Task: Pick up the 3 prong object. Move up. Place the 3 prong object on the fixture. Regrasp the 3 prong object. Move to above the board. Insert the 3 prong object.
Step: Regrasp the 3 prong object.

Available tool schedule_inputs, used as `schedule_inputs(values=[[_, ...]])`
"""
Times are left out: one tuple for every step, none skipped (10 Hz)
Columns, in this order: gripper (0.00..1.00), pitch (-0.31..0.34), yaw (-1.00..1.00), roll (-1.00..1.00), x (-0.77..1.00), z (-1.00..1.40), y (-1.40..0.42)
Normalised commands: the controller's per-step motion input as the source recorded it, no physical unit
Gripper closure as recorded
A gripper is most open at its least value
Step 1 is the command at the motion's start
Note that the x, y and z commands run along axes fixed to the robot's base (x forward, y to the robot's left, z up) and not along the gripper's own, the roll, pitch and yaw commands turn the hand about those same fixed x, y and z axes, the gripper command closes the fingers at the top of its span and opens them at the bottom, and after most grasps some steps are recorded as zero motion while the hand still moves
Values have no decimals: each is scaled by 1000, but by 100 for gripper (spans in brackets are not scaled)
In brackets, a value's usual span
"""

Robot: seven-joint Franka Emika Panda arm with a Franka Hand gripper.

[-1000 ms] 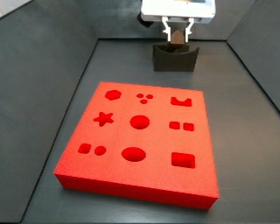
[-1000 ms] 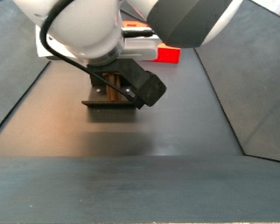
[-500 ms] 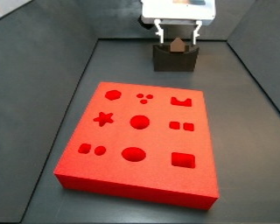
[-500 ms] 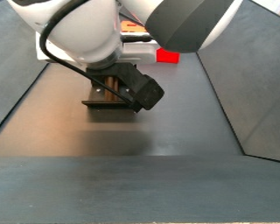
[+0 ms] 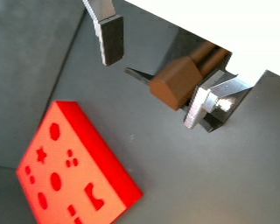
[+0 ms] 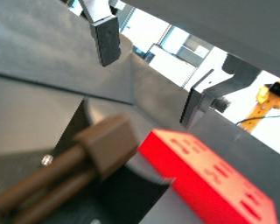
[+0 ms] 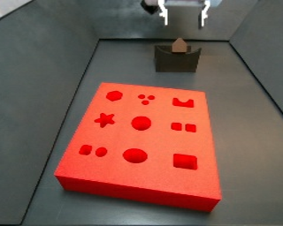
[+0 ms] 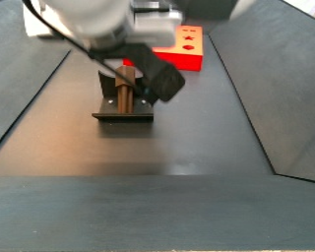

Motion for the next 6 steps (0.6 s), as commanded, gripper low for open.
schedule_inputs(values=[[0,16,8,18,-43,869,11],[0,21,8,25,-42,682,8],[0,32,8,27,-35,431,8],[0,39,4,26,-34,239,12],[0,59,20,1000,-119,471,-730],[0,59,19,1000,-102,419,-712]])
